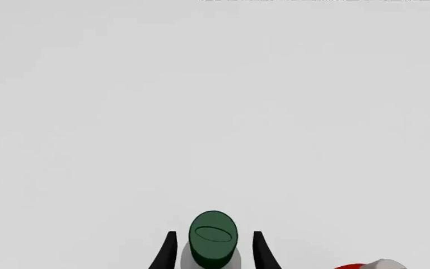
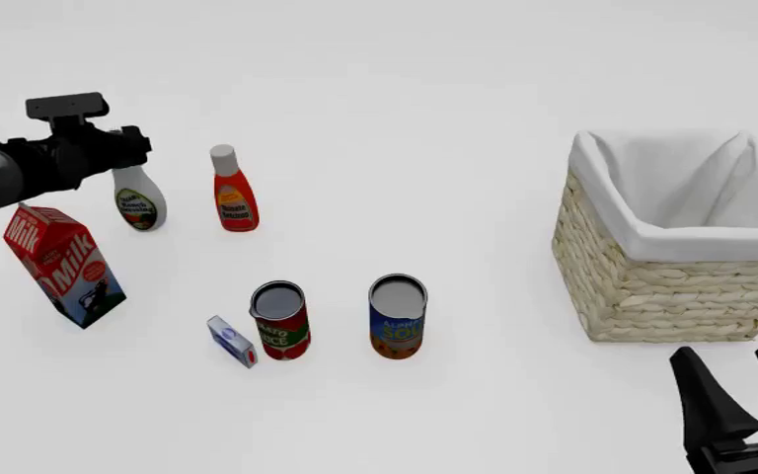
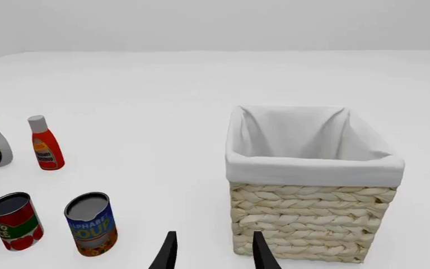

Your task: Pick the salad dressing and place it in the basket.

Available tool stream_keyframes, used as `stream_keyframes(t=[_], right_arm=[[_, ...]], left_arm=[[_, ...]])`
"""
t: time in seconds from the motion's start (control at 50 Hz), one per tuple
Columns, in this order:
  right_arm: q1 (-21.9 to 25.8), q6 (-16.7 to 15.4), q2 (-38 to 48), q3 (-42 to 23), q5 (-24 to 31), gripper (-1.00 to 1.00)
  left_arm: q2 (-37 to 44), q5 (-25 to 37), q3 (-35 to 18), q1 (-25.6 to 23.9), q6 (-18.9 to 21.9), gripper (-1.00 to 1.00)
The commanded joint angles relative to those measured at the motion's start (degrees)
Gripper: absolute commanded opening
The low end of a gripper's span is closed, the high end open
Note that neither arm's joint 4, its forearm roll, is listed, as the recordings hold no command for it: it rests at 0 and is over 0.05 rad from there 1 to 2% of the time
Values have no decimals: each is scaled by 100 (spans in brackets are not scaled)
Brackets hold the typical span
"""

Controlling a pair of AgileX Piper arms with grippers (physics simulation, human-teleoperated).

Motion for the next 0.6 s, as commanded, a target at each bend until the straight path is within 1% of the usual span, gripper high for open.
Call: stream_keyframes(t=[0.02,0.06,0.1,0.12,0.18,0.46,0.54,0.6], right_arm=[[4,-11,10,1,-3,100],[-6,-8,2,1,9,100],[-8,-7,-1,2,14,100],[0,-4,-9,2,25,100],[-1,-3,-8,2,25,100],[-5,13,-41,2,62,100],[-7,22,-54,2,79,100],[-2,29,-61,2,78,100]], left_arm=[[-107,-218,158,-92,24,100],[-126,-230,150,96,-2,100],[-175,-285,200,47,-29,100],[-244,-379,263,171,82,-100],[-266,-342,251,152,54,-100],[-519,-458,391,215,197,-100],[-659,-381,332,225,222,-100],[-858,-205,193,185,264,-100]])
